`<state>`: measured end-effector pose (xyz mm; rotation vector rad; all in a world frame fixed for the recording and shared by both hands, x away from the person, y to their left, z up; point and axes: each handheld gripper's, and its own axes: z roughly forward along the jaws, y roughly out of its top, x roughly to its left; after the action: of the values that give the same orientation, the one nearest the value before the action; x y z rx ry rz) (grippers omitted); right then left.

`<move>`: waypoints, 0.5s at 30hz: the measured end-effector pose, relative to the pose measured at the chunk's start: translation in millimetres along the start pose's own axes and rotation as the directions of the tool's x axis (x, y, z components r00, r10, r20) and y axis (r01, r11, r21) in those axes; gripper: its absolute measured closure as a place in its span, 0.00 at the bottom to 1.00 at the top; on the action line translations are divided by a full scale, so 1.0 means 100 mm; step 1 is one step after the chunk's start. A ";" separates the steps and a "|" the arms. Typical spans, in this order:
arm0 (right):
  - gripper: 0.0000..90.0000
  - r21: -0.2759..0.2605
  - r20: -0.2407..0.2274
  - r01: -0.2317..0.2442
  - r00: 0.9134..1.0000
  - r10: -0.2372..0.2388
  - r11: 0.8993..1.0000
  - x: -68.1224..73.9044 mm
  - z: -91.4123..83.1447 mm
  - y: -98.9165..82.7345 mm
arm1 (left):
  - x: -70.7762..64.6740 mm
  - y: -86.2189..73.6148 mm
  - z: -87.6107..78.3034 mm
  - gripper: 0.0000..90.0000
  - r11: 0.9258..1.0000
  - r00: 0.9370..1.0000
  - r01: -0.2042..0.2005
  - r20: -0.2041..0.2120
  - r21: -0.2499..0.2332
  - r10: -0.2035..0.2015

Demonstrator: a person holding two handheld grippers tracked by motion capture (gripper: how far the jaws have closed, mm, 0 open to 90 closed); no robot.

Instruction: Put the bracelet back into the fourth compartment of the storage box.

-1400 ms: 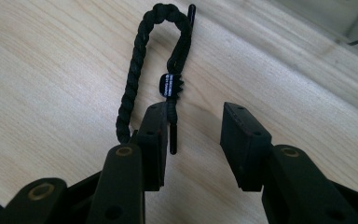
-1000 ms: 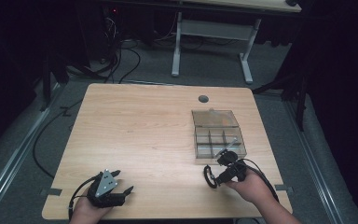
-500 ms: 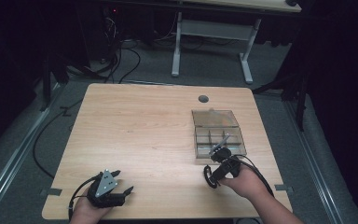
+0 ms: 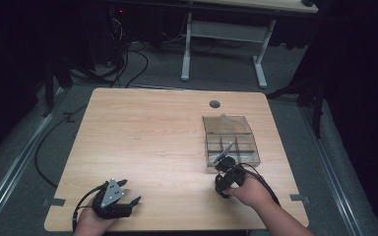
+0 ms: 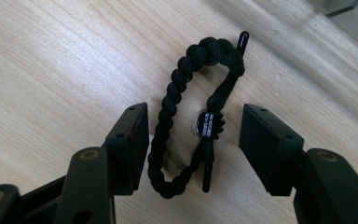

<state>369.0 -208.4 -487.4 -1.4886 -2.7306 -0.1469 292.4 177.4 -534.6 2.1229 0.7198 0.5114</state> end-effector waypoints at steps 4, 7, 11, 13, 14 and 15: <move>0.49 0.006 0.007 0.009 1.000 -0.009 1.000 0.00 0.00 0.01 | 0.00 0.00 0.00 0.28 1.000 1.000 -0.001 0.000 0.001 0.001; 0.49 0.007 0.011 0.011 1.000 -0.011 1.000 0.01 0.02 0.03 | 0.00 0.00 0.00 0.28 1.000 1.000 0.000 0.000 0.001 0.000; 0.51 0.006 0.016 0.018 1.000 -0.018 1.000 0.01 0.03 0.03 | 0.00 0.00 0.00 0.28 1.000 1.000 0.000 0.000 0.001 0.000; 0.52 0.006 0.021 0.019 1.000 -0.020 1.000 0.01 0.03 0.03 | 0.00 0.00 0.00 0.28 1.000 1.000 -0.001 -0.001 0.001 0.001; 0.53 0.005 0.026 0.024 0.999 -0.024 1.000 0.01 0.02 0.03 | 0.00 0.00 0.00 0.28 1.000 1.000 -0.001 -0.001 0.002 0.001; 0.56 0.003 0.033 0.035 0.999 -0.035 0.999 0.01 0.02 0.03 | 0.00 0.00 0.00 0.28 1.000 1.000 -0.001 -0.001 0.002 0.001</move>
<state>370.7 -205.5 -489.5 -1.4558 -2.7832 -0.1211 292.4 177.2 -534.6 2.1248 0.7198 0.5124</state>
